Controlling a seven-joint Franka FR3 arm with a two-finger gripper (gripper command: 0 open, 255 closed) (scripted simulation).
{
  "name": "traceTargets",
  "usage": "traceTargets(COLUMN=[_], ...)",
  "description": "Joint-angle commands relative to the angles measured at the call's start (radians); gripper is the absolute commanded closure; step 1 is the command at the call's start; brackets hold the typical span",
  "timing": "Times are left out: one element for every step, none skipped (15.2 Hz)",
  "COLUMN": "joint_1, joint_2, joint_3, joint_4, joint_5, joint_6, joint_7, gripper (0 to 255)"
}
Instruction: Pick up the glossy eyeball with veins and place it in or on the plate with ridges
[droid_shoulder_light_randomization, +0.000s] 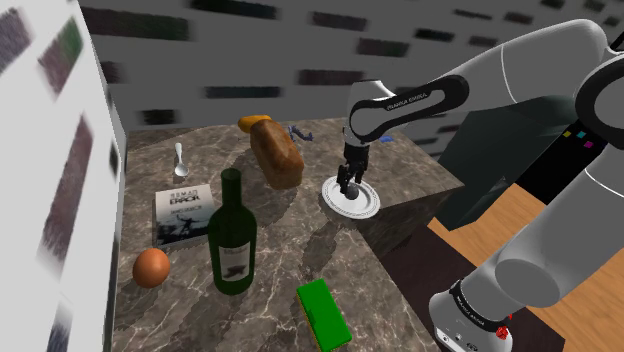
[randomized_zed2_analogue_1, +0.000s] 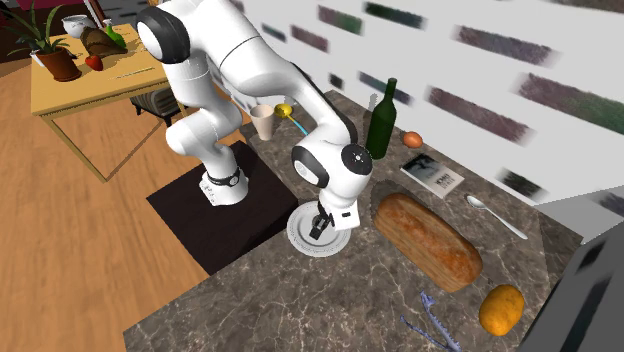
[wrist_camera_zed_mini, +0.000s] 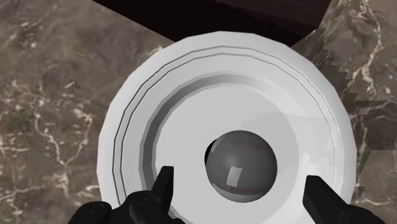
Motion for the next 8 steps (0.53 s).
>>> traceTargets(joint_1=[-0.001,-0.002,-0.003,-0.003,-0.003,-0.003,-0.003,-0.003], joint_2=[-0.012,-0.023,-0.032,-0.038,-0.038,-0.038,-0.038,-0.038], joint_3=[-0.001,-0.001,-0.002,-0.003,-0.003,-0.003,-0.003,-0.003], joint_4=[0.022,0.046,0.071,0.092,0.092,0.092,0.092,0.092], joint_5=[0.000,0.001,0.001,0.000,0.000,0.001,0.000,0.000], joint_6=[-0.034,-0.069,-0.103,-0.130,-0.130,-0.130,-0.130,-0.130], joint_7=[-0.001,-0.001,-0.001,-0.002,-0.002,-0.002,-0.002,-0.002], gripper=[0,0,0,0,0,0,0,0])
